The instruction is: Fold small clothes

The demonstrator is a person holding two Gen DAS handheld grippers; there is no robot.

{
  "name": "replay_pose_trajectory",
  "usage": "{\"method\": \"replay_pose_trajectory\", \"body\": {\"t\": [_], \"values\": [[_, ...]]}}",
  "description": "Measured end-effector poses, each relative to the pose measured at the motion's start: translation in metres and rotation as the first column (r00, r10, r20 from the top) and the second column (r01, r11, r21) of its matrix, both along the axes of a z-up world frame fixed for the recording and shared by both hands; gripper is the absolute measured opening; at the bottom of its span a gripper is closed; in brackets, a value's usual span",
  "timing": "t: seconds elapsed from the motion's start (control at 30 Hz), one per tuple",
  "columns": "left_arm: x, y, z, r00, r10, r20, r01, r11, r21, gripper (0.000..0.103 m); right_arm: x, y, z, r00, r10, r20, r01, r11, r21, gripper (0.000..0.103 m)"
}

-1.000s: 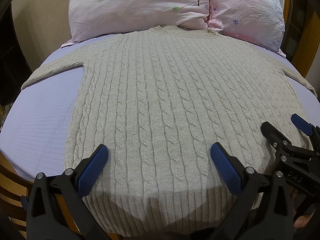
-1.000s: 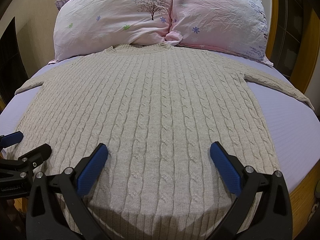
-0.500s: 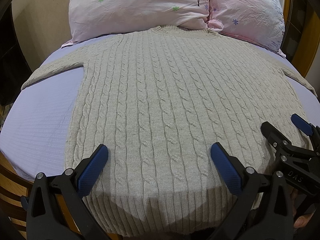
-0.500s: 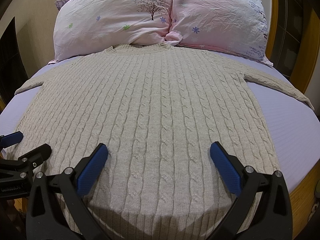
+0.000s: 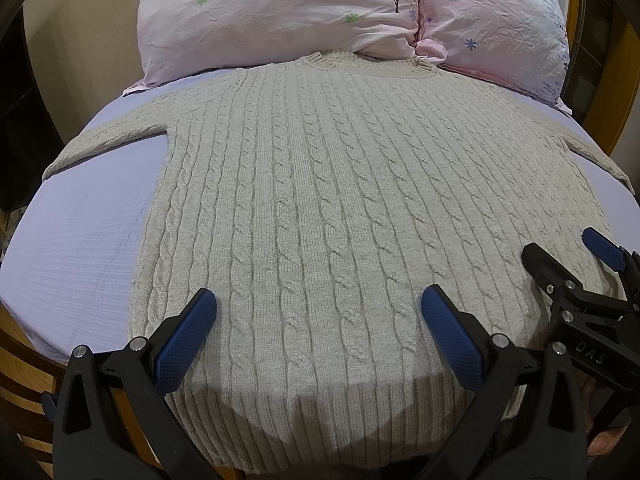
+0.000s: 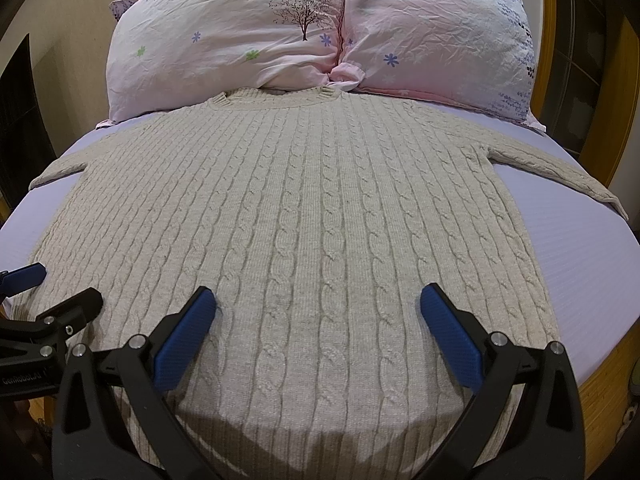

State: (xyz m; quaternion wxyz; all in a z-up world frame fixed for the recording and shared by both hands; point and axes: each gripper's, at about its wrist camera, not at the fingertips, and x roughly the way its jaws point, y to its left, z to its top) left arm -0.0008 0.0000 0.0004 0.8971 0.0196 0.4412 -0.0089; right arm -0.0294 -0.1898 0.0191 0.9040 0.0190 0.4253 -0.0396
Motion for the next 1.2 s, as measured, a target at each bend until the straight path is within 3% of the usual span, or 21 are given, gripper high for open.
{"method": "replay_pose_trajectory", "body": {"t": [0.33, 0.47, 0.5, 0.6, 0.7, 0.73, 0.83, 1.03, 1.13, 1.2], "values": [[0.0, 0.0, 0.0, 1.0, -0.004, 0.005, 0.004, 1.0, 0.003, 0.102, -0.006, -0.009, 0.005, 0.999, 0.033, 0.037, -0.034, 0.999, 0.0, 0.101], [-0.002, 0.0, 0.001, 0.999, -0.018, 0.033, 0.018, 1.0, 0.004, 0.102, -0.01, -0.035, 0.017, 0.99, 0.116, 0.082, -0.126, 0.984, 0.124, 0.101], [0.0, 0.002, 0.003, 0.998, -0.025, 0.049, 0.025, 1.0, 0.004, 0.102, -0.008, -0.061, 0.03, 0.991, 0.082, 0.103, -0.1, 0.978, 0.185, 0.101], [-0.001, 0.001, 0.01, 0.996, -0.034, 0.083, 0.034, 0.999, -0.001, 0.102, -0.007, -0.125, 0.066, 0.976, -0.101, 0.19, 0.058, 0.974, 0.22, 0.101], [0.002, 0.006, 0.011, 0.993, -0.045, 0.111, 0.049, 0.998, -0.033, 0.102, 0.004, -0.213, 0.09, 0.921, -0.336, 0.196, 0.276, 0.92, 0.276, 0.101], [0.004, 0.009, 0.013, 0.991, -0.046, 0.125, 0.053, 0.997, -0.054, 0.102, 0.013, -0.254, 0.09, 0.887, -0.434, 0.158, 0.377, 0.877, 0.297, 0.1], [0.008, 0.032, 0.027, 0.974, -0.014, 0.227, 0.049, 0.987, -0.151, 0.102, 0.032, -0.343, 0.082, 0.783, -0.618, 0.063, 0.57, 0.755, 0.324, 0.071], [0.018, 0.077, 0.053, 0.92, 0.067, 0.387, 0.007, 0.982, -0.187, 0.102, 0.059, -0.453, 0.041, 0.602, -0.789, -0.122, 0.76, 0.519, 0.392, 0.055], [0.031, 0.098, 0.056, 0.91, 0.106, 0.402, -0.032, 0.982, -0.188, 0.102, 0.062, -0.472, 0.021, 0.524, -0.831, -0.185, 0.819, 0.432, 0.378, 0.051], [0.04, 0.114, 0.057, 0.908, 0.138, 0.397, -0.062, 0.978, -0.198, 0.102, 0.062, -0.471, 0.019, 0.506, -0.848, -0.16, 0.827, 0.424, 0.368, 0.049]]}}
